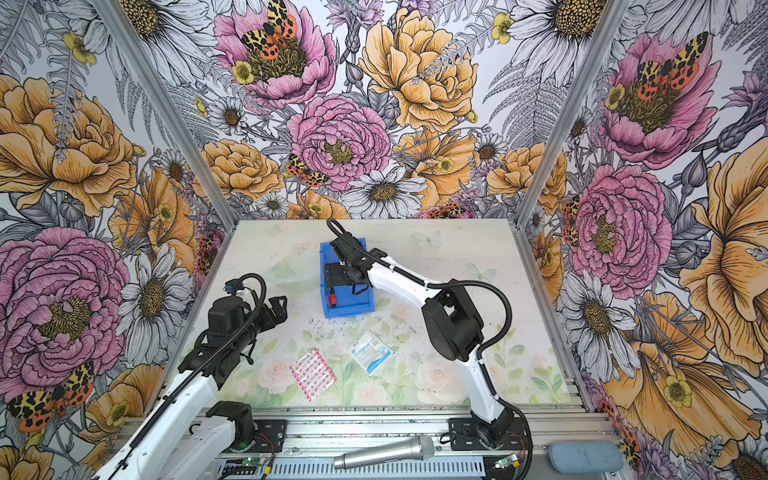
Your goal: Put the screwdriver in the bin
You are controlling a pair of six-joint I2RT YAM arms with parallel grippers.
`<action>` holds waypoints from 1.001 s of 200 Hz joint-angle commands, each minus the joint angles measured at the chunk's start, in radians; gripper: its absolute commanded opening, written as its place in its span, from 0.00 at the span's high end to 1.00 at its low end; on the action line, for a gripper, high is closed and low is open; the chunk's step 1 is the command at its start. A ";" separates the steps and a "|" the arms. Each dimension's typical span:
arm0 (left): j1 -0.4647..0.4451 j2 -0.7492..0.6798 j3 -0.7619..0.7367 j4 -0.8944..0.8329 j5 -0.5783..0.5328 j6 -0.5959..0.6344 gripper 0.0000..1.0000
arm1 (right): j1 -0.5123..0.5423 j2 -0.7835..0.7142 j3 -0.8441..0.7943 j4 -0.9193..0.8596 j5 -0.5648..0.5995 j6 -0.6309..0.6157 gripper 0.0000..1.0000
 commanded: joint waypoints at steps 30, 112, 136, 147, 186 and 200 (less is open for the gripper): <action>-0.011 0.014 0.059 -0.082 -0.087 0.029 0.01 | 0.008 -0.313 -0.239 0.011 0.220 -0.063 0.01; -0.044 0.006 0.127 -0.138 -0.142 0.121 0.01 | -0.063 -0.856 -0.784 0.014 0.602 -0.066 0.01; -0.043 0.031 0.128 -0.168 -0.218 0.125 0.01 | -0.136 -1.035 -0.936 0.032 0.674 -0.067 0.01; -0.040 0.036 0.122 -0.167 -0.229 0.137 0.01 | -0.196 -1.124 -1.032 0.108 0.614 -0.138 0.00; -0.026 0.050 0.114 -0.139 -0.300 0.135 0.01 | -0.350 -1.457 -1.338 0.318 0.459 -0.346 0.00; -0.033 0.036 0.078 -0.078 -0.286 0.184 0.01 | -0.358 -1.559 -1.413 0.357 0.462 -0.421 0.01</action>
